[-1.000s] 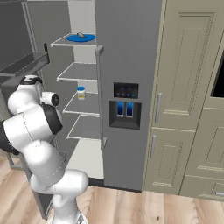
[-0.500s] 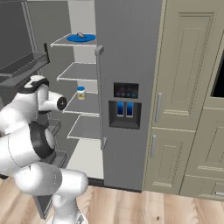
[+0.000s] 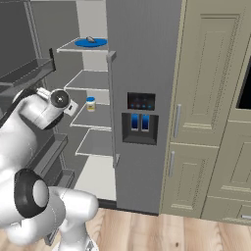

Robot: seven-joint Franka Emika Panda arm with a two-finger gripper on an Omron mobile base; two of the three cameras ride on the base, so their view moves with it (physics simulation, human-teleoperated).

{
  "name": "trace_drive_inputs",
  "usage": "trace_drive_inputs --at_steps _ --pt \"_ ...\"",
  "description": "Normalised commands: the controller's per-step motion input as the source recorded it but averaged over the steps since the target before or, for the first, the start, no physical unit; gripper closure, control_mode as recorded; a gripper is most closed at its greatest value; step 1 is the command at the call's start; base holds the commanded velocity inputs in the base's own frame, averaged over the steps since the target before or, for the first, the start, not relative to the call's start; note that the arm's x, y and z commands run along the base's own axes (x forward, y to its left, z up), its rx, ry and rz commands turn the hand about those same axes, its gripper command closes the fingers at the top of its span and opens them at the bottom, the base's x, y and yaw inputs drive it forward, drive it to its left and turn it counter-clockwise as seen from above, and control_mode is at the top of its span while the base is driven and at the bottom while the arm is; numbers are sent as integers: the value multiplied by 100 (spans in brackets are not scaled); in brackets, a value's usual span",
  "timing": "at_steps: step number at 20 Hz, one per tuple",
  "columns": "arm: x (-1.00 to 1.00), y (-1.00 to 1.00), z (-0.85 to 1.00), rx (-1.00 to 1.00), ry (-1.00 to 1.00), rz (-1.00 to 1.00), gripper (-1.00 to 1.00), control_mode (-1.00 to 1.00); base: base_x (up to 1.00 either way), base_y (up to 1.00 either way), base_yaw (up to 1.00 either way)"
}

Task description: Retrieve the fish from the fridge and place it on the saucepan with marinade on the stove.

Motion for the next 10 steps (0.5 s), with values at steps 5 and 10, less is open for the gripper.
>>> trace_drive_inputs --at_steps 5,10 --pt "-42 -94 -1 -58 31 -29 -100 -100 0 0 0" --pt "-13 -40 7 -53 44 -8 -100 -100 0 0 0"
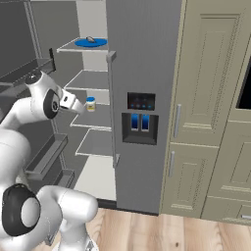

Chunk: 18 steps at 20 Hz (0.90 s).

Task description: Retrieve the fish from the fridge and place it on the saucepan with marinade on the stove.

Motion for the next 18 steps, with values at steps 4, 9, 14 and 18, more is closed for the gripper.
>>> trace_drive_inputs --at_steps 4,9,14,18 --pt "7 0 23 -11 45 6 -100 -100 0 0 0" --pt "2 0 3 0 7 3 -100 -100 0 0 0" --pt "5 25 0 0 0 0 -100 -100 0 0 0" --pt "0 0 0 0 0 0 -100 -100 0 0 0"
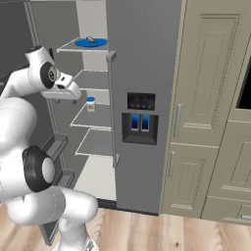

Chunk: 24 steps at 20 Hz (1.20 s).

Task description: Retrieve the fish from the fridge and place it on the saucepan with marinade on the stove.

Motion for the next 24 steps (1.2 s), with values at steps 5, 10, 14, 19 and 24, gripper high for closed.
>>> trace_drive_inputs --at_steps 5,10,14,19,24 --pt "0 0 0 0 0 0 -100 -100 0 0 0" --pt "0 0 0 0 -33 0 -100 -100 0 0 0" --pt "0 0 0 0 -11 0 -100 -100 0 0 0" --pt "1 0 0 0 0 0 -100 100 6 0 0" --pt "0 0 0 0 0 0 -100 100 45 37 -2"
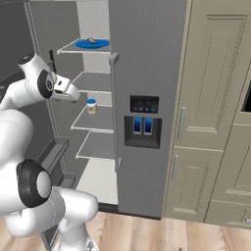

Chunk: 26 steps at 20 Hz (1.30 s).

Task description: Retrieve the fish from the fridge and place it on the saucepan with marinade on the stove.

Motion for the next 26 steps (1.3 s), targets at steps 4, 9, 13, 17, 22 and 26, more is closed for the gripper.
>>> trace_drive_inputs --at_steps 4,9,13,17,22,26 --pt "0 0 0 0 0 0 -100 100 77 34 -8" --pt "0 0 0 0 0 0 -100 100 94 25 -6" --pt "0 0 0 0 0 0 -100 100 94 56 -7" --pt "0 0 0 0 0 0 -100 100 66 82 -2" --pt "0 0 0 0 0 0 -100 100 49 31 -2" --pt "1 0 38 1 -3 9 -100 -100 12 7 3"
